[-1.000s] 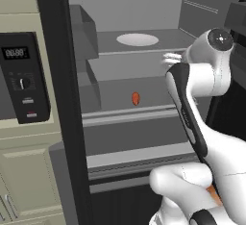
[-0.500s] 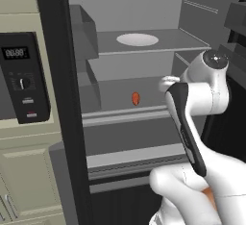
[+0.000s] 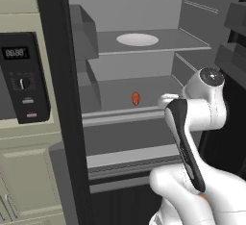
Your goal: Transport the steak from the fridge to the microwave and turn on the microwave.
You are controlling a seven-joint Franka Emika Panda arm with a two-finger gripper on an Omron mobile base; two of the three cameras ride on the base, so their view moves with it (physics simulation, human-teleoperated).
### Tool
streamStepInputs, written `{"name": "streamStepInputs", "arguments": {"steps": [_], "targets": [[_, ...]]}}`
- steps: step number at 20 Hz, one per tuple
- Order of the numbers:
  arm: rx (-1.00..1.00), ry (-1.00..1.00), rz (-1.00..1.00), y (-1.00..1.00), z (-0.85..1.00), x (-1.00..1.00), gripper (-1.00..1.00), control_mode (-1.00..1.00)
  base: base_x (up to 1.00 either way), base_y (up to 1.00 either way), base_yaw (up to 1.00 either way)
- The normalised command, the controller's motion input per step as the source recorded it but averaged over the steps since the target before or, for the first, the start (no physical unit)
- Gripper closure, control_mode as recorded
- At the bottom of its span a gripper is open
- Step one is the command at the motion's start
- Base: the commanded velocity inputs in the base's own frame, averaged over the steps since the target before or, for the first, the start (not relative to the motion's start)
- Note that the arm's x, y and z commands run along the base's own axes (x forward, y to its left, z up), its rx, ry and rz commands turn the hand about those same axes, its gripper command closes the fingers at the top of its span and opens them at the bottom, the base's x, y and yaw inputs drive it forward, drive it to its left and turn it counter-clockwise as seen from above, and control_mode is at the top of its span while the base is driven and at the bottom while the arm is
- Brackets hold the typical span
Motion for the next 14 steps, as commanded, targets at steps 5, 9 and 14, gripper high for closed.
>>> {"name": "streamStepInputs", "arguments": {"steps": [5, 9, 14], "targets": [[0.0, 0.0, 0.08, 0.0, -0.19, -0.01, 1.0, -1.0, 0.0, 0.0, 0.0], [0.0, 0.0, 0.06, 0.0, -0.03, 0.0, 1.0, -1.0, 0.0, 0.0, 0.0], [0.0, 0.0, 0.02, 0.0, 0.0, -0.01, 1.0, -1.0, 0.0, 0.0, 0.0]]}}
